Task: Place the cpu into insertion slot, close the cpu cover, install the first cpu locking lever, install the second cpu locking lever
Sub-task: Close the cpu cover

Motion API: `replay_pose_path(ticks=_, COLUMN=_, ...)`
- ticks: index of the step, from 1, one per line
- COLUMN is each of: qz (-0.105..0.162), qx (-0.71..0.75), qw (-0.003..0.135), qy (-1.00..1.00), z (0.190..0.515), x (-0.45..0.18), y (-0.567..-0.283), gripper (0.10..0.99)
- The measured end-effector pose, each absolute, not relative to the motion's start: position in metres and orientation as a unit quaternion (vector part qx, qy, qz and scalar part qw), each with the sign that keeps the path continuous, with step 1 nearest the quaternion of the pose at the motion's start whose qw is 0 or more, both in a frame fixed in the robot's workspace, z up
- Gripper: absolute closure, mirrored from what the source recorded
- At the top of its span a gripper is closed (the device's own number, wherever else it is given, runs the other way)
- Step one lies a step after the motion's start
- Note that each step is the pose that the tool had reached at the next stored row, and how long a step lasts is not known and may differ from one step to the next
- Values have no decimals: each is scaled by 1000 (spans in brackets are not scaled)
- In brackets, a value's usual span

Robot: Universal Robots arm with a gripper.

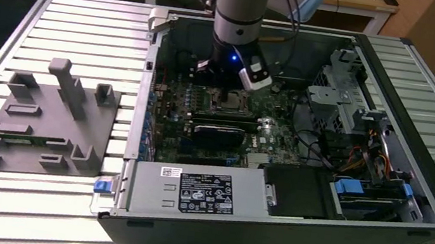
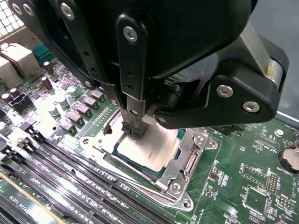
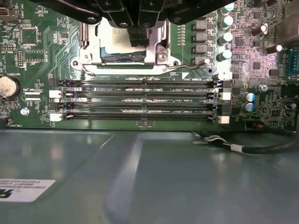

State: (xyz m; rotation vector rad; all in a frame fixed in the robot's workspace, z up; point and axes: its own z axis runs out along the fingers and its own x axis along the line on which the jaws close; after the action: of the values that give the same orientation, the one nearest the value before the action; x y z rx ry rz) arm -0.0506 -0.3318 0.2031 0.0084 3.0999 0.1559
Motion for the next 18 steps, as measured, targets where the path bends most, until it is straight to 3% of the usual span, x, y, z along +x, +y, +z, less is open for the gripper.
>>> replay_pose_path(ticks=18, qz=51, qx=3, qw=19, qy=999, z=200, x=-47, y=-332, gripper=980)
